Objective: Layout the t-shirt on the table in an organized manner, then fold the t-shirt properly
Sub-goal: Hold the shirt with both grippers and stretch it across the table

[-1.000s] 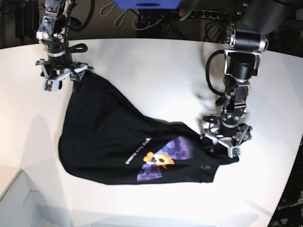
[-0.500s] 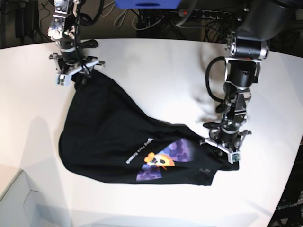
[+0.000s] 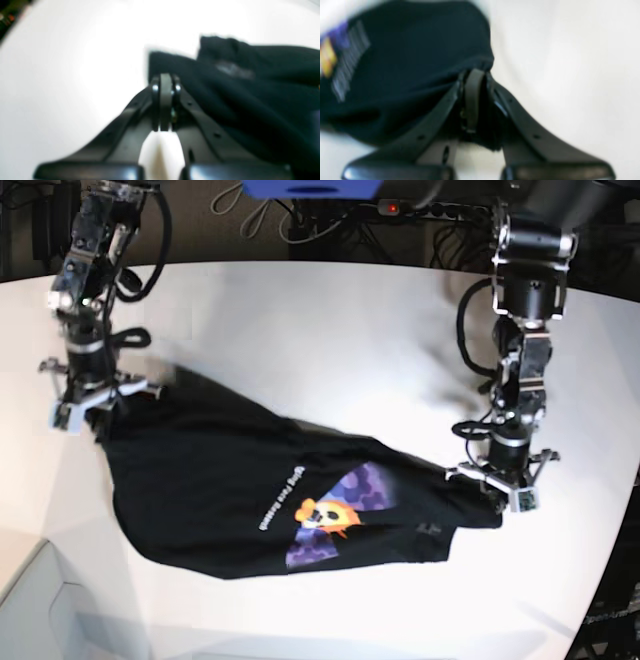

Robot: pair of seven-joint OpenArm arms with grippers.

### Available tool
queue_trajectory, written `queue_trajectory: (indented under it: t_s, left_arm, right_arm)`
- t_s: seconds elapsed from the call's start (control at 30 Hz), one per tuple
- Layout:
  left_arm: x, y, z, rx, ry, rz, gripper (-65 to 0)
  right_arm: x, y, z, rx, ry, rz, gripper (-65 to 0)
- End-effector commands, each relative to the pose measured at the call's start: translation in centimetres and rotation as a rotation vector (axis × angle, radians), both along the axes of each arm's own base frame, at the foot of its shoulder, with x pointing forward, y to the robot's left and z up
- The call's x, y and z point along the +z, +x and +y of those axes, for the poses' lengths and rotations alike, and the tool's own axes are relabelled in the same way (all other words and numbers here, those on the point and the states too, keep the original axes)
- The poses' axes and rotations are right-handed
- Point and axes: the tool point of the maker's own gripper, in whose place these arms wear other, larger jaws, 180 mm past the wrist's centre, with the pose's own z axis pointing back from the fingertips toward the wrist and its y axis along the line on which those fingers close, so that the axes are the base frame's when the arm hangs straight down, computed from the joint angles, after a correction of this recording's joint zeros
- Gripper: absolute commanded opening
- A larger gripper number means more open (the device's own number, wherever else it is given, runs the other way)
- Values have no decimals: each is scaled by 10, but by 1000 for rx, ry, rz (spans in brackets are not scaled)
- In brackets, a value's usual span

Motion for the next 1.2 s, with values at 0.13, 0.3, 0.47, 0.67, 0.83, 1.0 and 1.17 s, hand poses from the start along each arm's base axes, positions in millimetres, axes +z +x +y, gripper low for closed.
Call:
queue_trajectory:
  t_s: [0.13, 0.3, 0.47, 0.67, 0.83, 1.0, 1.17]
  left_arm:
    - [57, -12, 26, 52, -11, -98, -648]
    - [66, -31, 43, 96, -20, -67, -645]
    - [38, -43, 36, 100, -60, 52, -634]
    - [5, -52, -3, 88, -178, 166, -395]
    - [-1, -50, -41, 57, -259, 171, -294]
    - [-1, -45, -85, -40, -264, 178, -288]
    - [-16, -43, -112, -100, -264, 226, -288]
  right_arm:
    - [67, 33, -28, -31, -67, -102, -650]
    - [112, 65, -34, -31, -71, -153, -650]
    - [132, 94, -52, -53, -41, -104, -650]
    - [58, 84, -62, -61, 15, 111, -641]
    - [10, 58, -59, -60, 30, 226, -469]
    - [-7, 34, -51, -53, 24, 267, -327]
    - [-2, 22, -48, -47, 0, 258, -310]
